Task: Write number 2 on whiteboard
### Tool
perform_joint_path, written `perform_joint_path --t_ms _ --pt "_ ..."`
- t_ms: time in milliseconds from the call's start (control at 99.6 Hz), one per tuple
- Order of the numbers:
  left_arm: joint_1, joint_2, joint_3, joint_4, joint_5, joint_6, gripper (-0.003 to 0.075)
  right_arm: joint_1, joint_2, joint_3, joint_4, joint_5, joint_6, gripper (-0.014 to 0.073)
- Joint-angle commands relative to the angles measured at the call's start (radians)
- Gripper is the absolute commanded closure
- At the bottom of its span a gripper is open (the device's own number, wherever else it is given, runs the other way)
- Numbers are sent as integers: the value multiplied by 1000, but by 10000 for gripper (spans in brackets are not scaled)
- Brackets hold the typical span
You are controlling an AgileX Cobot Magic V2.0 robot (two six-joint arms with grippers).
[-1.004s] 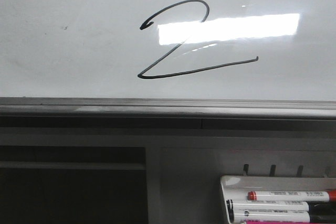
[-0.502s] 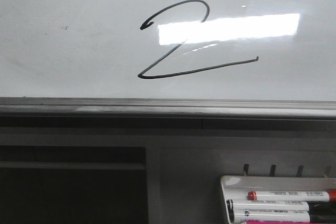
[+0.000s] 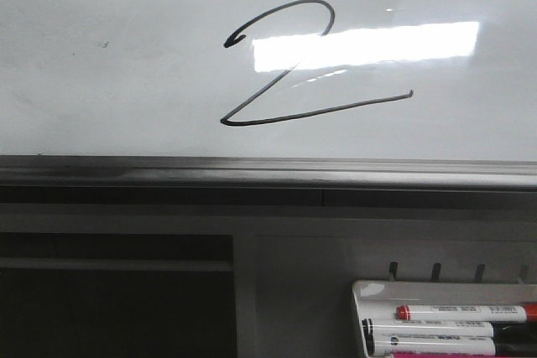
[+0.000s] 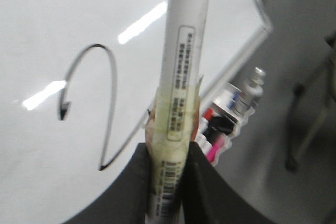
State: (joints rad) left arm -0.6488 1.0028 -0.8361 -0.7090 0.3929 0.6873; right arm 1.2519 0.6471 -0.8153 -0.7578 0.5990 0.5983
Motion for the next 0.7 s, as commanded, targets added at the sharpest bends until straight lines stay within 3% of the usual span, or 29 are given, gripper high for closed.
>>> perform_joint_path --t_ms 0,120,341,552,693 --pt "3 -3 52 -86 -294 -52 741 0 -71 -5 -34 58 10 669" --pt "3 37 115 -186 -441 -52 741 0 -162 41 -38 85 12 660" --pt "0 176 119 -193 -482 -52 741 0 -219 100 -42 91 63 660" --pt "0 260 119 -224 -649 -53 741 0 -219 116 -42 89 85 660" --pt "0 310 119 -232 -661 -88 741 0 -219 116 -42 92 94 660"
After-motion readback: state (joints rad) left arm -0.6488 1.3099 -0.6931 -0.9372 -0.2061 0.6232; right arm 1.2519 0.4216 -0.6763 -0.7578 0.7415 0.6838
